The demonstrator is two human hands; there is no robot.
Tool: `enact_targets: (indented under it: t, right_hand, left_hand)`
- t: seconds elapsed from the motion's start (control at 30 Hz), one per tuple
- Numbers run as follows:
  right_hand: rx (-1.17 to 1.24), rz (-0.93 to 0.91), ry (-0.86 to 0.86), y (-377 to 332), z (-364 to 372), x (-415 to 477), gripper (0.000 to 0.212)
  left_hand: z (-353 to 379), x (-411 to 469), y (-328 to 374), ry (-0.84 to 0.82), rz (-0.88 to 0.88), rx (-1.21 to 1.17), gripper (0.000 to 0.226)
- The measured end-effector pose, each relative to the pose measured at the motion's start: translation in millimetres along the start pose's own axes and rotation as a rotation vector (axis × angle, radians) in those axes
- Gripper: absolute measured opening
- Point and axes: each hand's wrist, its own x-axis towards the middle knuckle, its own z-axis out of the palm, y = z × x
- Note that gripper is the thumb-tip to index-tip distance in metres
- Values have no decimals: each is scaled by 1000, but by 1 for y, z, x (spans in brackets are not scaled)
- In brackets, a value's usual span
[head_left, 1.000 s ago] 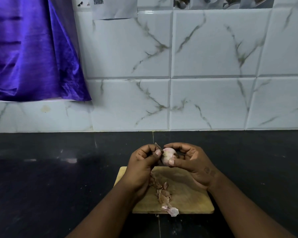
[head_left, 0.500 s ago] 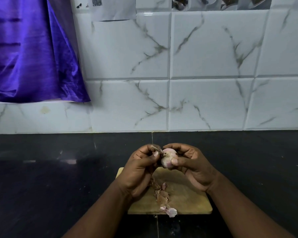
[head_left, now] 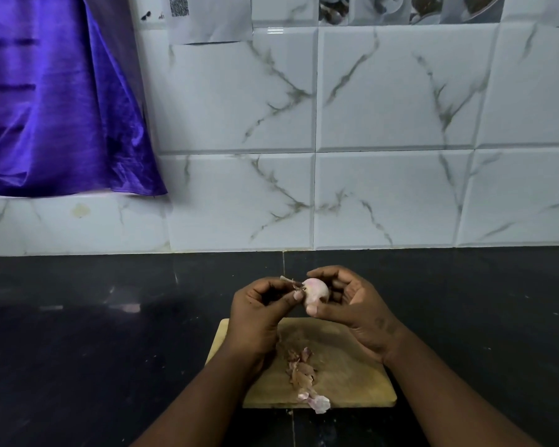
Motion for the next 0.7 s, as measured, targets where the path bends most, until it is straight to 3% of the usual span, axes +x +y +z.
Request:
enact_targets:
  t: [0.2, 0.43, 0.7]
  right_hand:
    - [-94, -11, 14, -2, 3, -1, 48]
    - [-166, 0, 27, -2, 6, -2, 47]
    - [-207, -106, 18, -2, 8, -2, 46]
  left_hand:
    - [2, 0, -1, 5, 14, 22, 11]
    - [0, 0, -6, -1, 28, 114, 17]
    - [9, -1, -4, 98, -72, -93, 14]
